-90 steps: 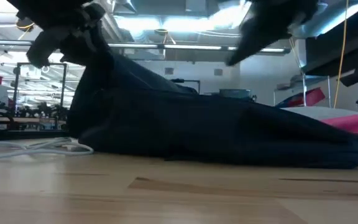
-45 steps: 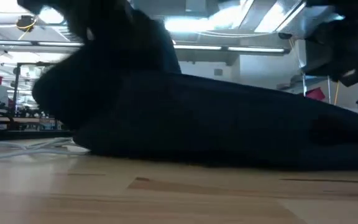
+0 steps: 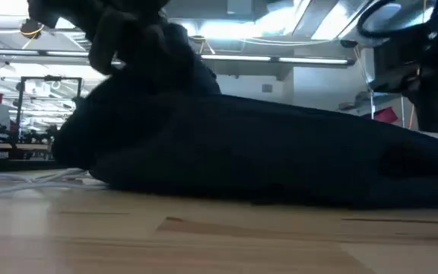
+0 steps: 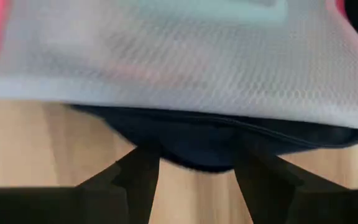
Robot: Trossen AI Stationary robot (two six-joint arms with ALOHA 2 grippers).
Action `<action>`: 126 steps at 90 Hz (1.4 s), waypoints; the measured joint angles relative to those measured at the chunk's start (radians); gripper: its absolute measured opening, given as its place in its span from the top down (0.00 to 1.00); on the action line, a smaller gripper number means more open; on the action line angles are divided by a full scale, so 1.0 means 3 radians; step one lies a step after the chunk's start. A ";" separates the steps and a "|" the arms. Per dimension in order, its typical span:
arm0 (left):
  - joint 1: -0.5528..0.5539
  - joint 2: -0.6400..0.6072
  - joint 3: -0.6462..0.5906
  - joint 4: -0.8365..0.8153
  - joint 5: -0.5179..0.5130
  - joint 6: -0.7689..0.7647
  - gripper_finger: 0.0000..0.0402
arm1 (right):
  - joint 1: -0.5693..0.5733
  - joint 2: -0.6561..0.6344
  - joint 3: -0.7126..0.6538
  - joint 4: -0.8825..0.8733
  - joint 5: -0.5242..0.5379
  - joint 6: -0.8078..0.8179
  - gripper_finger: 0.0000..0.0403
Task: Unpack backpack
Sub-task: Put the transparent zip bag into the blue backpack
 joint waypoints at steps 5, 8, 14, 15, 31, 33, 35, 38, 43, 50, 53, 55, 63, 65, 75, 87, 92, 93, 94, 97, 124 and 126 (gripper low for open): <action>-0.0005 -0.0044 0.0003 0.0000 -0.0063 0.0066 0.32 | -0.0017 0.0000 -0.0008 0.0035 0.0001 -0.0002 0.55; -0.0014 -0.0068 0.0003 -0.0003 -0.0120 0.0096 0.32 | -0.0014 0.0006 -0.0008 0.0051 0.0000 -0.0001 0.55; -0.0035 -0.0115 0.0003 -0.0010 -0.0293 0.0197 0.32 | -0.0010 0.0009 -0.0009 0.0065 0.0000 0.0006 0.55; -0.0042 -0.0124 0.0003 -0.0014 -0.0322 0.0219 0.32 | -0.0010 0.0009 -0.0009 0.0078 0.0000 0.0012 0.55; -0.0184 -0.0287 0.0004 -0.0213 -0.0824 0.0699 0.32 | -0.0008 0.0009 -0.0009 0.0379 -0.0002 0.0005 0.55; -0.0192 -0.0317 0.0004 -0.0225 -0.0851 0.0682 0.32 | -0.0008 0.0009 -0.0009 0.0397 0.0001 0.0000 0.55; -0.0197 -0.0349 0.0005 -0.0257 -0.0861 0.0641 0.32 | -0.0008 0.0009 -0.0009 0.0406 0.0003 -0.0001 0.55; -0.0196 -0.0393 0.0013 -0.0351 -0.0858 0.0548 0.32 | -0.0008 0.0009 -0.0009 0.0412 0.0020 -0.0002 0.55; -0.0195 -0.0466 0.0053 -0.0653 -0.0769 0.0355 0.32 | -0.0008 0.0009 -0.0009 0.0404 0.0043 -0.0003 0.55; -0.0167 -0.0518 0.0120 -0.1160 -0.0631 0.0019 0.32 | -0.0008 0.0009 -0.0009 0.0414 0.0061 -0.0003 0.55; -0.0151 -0.0532 0.0148 -0.1387 -0.0572 -0.0111 0.32 | -0.0009 0.0009 -0.0009 0.0431 0.0067 -0.0004 0.55; -0.0143 -0.0539 0.0162 -0.1544 -0.0537 -0.0175 0.32 | -0.0010 0.0009 -0.0009 0.0453 0.0074 -0.0005 0.55; -0.0117 -0.0556 0.0179 -0.2119 -0.0475 -0.0440 0.32 | -0.0015 0.0009 -0.0009 0.0608 0.0131 -0.0013 0.55; -0.0116 -0.0556 0.0179 -0.2246 -0.0468 -0.0484 0.32 | -0.0016 0.0009 -0.0009 0.0641 0.0142 -0.0012 0.55; -0.0165 -0.0574 0.0196 -0.2655 -0.0458 -0.0711 0.32 | -0.0034 0.0101 -0.0008 0.0709 0.0151 -0.0008 0.55; -0.0254 -0.0574 0.0336 -0.2995 -0.0375 -0.0857 0.32 | -0.0036 0.0255 -0.0008 0.0699 0.0140 -0.0074 0.55; -0.0286 -0.0574 0.0418 -0.3152 -0.0333 -0.0876 0.32 | -0.0036 0.0314 -0.0008 0.0711 0.0133 -0.0098 0.55; -0.0290 -0.0574 0.0440 -0.3196 -0.0313 -0.0876 0.32 | -0.0036 0.0326 -0.0008 0.0714 0.0132 -0.0099 0.55; -0.0296 -0.0574 0.0462 -0.3235 -0.0289 -0.0880 0.32 | -0.0036 0.0338 -0.0008 0.0715 0.0126 -0.0099 0.55; -0.0308 -0.0574 0.0539 -0.3358 -0.0199 -0.0904 0.32 | -0.0036 0.0370 -0.0008 0.0725 0.0114 -0.0100 0.55; -0.0443 -0.0574 0.1277 -0.3974 0.0616 -0.1522 0.32 | -0.0035 0.0451 -0.0008 0.0786 0.0067 -0.0099 0.55; -0.0454 -0.0574 0.1322 -0.3972 0.0663 -0.1534 0.32 | -0.0035 0.0451 -0.0008 0.0792 0.0067 -0.0095 0.55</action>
